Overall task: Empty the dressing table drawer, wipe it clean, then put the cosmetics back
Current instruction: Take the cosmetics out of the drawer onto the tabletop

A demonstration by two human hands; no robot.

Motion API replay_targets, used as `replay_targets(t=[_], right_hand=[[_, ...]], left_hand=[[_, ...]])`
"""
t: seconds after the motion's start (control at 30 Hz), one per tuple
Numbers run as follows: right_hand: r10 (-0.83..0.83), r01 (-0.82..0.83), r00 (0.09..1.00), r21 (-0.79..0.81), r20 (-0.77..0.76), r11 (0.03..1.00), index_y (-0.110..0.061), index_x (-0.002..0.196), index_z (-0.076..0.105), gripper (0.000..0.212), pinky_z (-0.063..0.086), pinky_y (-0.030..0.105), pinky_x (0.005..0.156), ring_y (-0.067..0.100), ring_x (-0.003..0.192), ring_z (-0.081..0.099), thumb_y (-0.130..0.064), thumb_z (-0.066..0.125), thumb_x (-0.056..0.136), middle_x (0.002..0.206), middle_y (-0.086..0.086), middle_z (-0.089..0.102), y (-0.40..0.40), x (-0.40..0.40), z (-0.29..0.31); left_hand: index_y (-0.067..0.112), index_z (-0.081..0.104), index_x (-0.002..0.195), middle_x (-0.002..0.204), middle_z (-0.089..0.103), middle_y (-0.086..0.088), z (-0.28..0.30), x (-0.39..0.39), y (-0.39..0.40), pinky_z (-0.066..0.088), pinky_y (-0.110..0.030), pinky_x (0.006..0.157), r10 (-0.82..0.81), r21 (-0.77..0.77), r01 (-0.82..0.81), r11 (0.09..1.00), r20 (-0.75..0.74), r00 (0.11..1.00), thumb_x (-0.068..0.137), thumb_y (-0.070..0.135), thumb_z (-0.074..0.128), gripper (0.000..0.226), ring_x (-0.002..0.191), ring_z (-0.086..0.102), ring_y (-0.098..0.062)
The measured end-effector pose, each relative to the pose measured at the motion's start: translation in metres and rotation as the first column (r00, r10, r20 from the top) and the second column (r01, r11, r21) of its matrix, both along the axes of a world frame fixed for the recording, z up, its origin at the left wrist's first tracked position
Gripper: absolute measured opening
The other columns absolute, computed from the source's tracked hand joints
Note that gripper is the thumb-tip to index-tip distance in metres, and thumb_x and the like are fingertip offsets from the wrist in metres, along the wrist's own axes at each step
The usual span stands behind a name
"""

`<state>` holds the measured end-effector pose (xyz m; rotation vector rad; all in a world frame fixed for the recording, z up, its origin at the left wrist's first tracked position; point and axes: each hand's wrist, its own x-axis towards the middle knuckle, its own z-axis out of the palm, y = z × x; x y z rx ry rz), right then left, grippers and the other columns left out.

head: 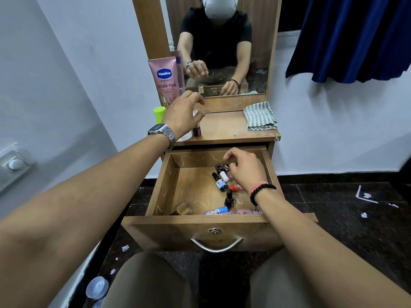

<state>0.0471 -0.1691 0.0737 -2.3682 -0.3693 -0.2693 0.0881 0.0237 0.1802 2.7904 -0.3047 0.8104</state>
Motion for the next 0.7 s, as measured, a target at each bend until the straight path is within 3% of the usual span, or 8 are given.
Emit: replay_targets(t=[0.07, 0.13, 0.2, 0.3, 0.37, 0.47, 0.57, 0.7], right_hand=[[-0.067, 0.066, 0.998, 0.036, 0.017, 0.997, -0.029, 0.093, 0.062, 0.030, 0.054, 0.032, 0.073, 0.016, 0.084, 0.063, -0.004, 0.049, 0.082, 0.091, -0.011, 0.065, -0.002, 0.002, 0.001], [-0.102, 0.101, 0.994, 0.048, 0.023, 0.994, -0.028, 0.095, 0.062, 0.030, 0.054, 0.035, 0.076, 0.017, 0.089, 0.064, -0.003, 0.049, 0.083, 0.098, -0.008, 0.067, -0.004, 0.003, 0.000], [-0.098, 0.097, 0.995, 0.034, 0.022, 0.995, -0.027, 0.096, 0.062, 0.031, 0.054, 0.037, 0.078, 0.019, 0.092, 0.064, -0.003, 0.048, 0.082, 0.102, -0.006, 0.067, -0.003, 0.003, 0.000], [-0.089, 0.089, 0.996, 0.030, 0.009, 0.996, -0.027, 0.096, 0.062, 0.033, 0.054, 0.037, 0.077, 0.019, 0.090, 0.063, -0.002, 0.049, 0.081, 0.101, -0.006, 0.068, -0.004, 0.003, -0.001], [-0.092, 0.092, 0.996, 0.029, 0.001, 0.995, -0.028, 0.096, 0.062, 0.034, 0.054, 0.036, 0.076, 0.018, 0.088, 0.063, -0.001, 0.049, 0.080, 0.100, -0.007, 0.067, -0.005, 0.003, -0.002], [-0.073, 0.073, 0.997, 0.026, -0.017, 0.997, -0.029, 0.095, 0.062, 0.035, 0.053, 0.035, 0.080, 0.016, 0.093, 0.063, 0.000, 0.050, 0.079, 0.102, -0.009, 0.068, -0.005, 0.003, -0.005], [-0.026, 0.026, 0.998, -0.003, -0.053, 1.000, -0.030, 0.092, 0.062, 0.034, 0.053, 0.033, 0.079, 0.016, 0.087, 0.064, -0.002, 0.052, 0.076, 0.100, -0.011, 0.069, -0.004, 0.006, -0.008], [0.065, -0.091, 0.982, -0.144, -0.176, 0.985, -0.032, 0.099, 0.063, 0.026, 0.050, 0.028, 0.074, 0.017, 0.087, 0.064, -0.013, 0.055, 0.082, 0.099, -0.008, 0.068, 0.000, 0.005, -0.012]], left_hand=[[0.016, 0.061, 0.104, 0.105, 0.059, -0.002, -0.006, -0.013, -0.010, 0.050, -0.037, 0.078, -0.101, -0.028, 0.103, 0.994, 0.062, 0.993, 0.088, 0.019, 0.060, 0.016, 0.091, 0.059, -0.017], [0.018, 0.062, 0.101, 0.100, 0.062, 0.001, -0.023, -0.027, -0.020, 0.051, -0.035, 0.078, -0.186, 0.001, 0.186, 0.983, -0.001, 0.983, 0.089, 0.014, 0.057, 0.014, 0.088, 0.059, -0.015], [0.020, 0.064, 0.100, 0.101, 0.065, 0.001, -0.049, -0.036, -0.026, 0.051, -0.036, 0.078, -0.203, 0.066, 0.218, 0.974, -0.179, 0.963, 0.088, 0.011, 0.055, 0.017, 0.091, 0.061, -0.018], [0.024, 0.063, 0.106, 0.110, 0.064, 0.000, -0.089, -0.046, -0.031, 0.052, -0.038, 0.080, -0.101, 0.128, 0.182, 0.975, -0.471, 0.876, 0.088, 0.011, 0.053, 0.024, 0.100, 0.062, -0.021], [0.023, 0.060, 0.117, 0.120, 0.061, -0.004, -0.109, -0.049, -0.034, 0.048, -0.033, 0.082, -0.063, 0.158, 0.181, 0.971, -0.560, 0.826, 0.091, 0.007, 0.047, 0.033, 0.108, 0.059, -0.025], [0.020, 0.056, 0.124, 0.127, 0.057, -0.006, -0.123, -0.048, -0.033, 0.041, -0.031, 0.082, -0.038, 0.172, 0.157, 0.972, -0.550, 0.834, 0.095, 0.007, 0.043, 0.034, 0.114, 0.056, -0.028], [0.019, 0.058, 0.116, 0.122, 0.059, -0.005, -0.126, -0.044, -0.029, 0.045, -0.034, 0.086, -0.034, 0.187, 0.168, 0.968, -0.564, 0.825, 0.091, 0.015, 0.056, 0.026, 0.112, 0.056, -0.027], [0.018, 0.056, 0.117, 0.114, 0.064, -0.008, -0.126, -0.048, -0.027, 0.043, -0.031, 0.078, -0.053, 0.138, 0.176, 0.975, -0.620, 0.783, 0.089, 0.015, 0.058, 0.028, 0.104, 0.060, -0.028]])
